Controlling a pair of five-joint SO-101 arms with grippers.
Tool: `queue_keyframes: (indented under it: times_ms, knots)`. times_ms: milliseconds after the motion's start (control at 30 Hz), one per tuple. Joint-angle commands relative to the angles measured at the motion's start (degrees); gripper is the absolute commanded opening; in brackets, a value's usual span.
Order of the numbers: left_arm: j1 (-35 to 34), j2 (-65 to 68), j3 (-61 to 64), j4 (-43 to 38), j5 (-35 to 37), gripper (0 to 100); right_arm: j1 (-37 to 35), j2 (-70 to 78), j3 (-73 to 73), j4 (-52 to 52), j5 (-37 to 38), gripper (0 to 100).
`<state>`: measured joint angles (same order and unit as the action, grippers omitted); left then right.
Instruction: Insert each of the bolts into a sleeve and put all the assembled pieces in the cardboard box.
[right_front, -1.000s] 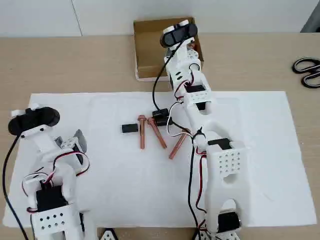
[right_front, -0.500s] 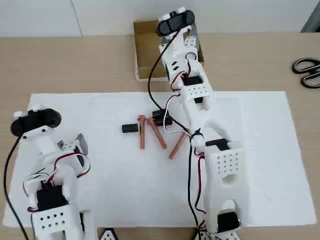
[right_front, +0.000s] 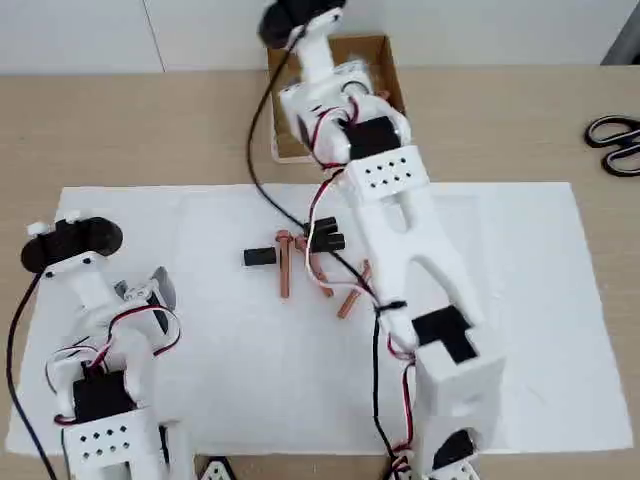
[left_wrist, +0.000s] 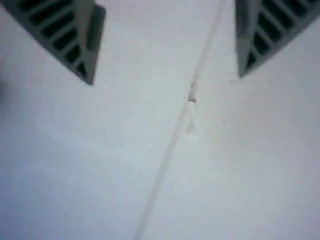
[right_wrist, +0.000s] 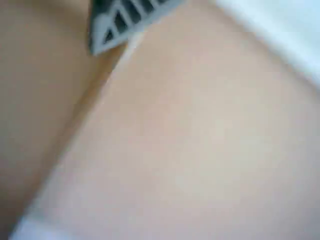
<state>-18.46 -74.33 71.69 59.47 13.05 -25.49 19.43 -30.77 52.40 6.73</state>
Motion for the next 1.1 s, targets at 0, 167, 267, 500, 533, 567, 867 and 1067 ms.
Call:
queue_keyframes:
  times_ms: [0,167,267,500,533,567,867,1067]
  knots:
    - [-0.44,-0.88,-0.31,0.09,0.18,18,-4.18,-6.29,-3.52,12.35,0.53,29.6]
    - [-0.35,-0.88,1.54,-0.09,0.18,18,-9.54,-6.46,-3.52,23.69,0.62,29.6]
    - [-0.35,-0.88,3.91,-0.09,0.18,18,-12.44,-5.49,-3.52,28.09,0.62,29.6]
    - [-0.35,-0.88,6.29,0.0,0.18,18,-17.01,-1.27,-3.52,36.18,10.02,29.6]
    - [-0.35,-0.88,6.29,0.0,0.18,18,-17.36,-0.48,-3.52,37.58,11.78,29.6]
    - [-0.35,-0.88,6.29,0.0,0.18,18,-17.54,0.31,-3.52,39.08,13.45,29.6]
    - [-0.35,-0.88,6.29,-0.09,0.18,18,-15.96,4.26,-3.87,38.46,13.89,29.6]
    - [-0.35,-0.88,6.29,-0.09,0.18,18,-12.35,4.35,-3.78,36.62,8.18,29.8]
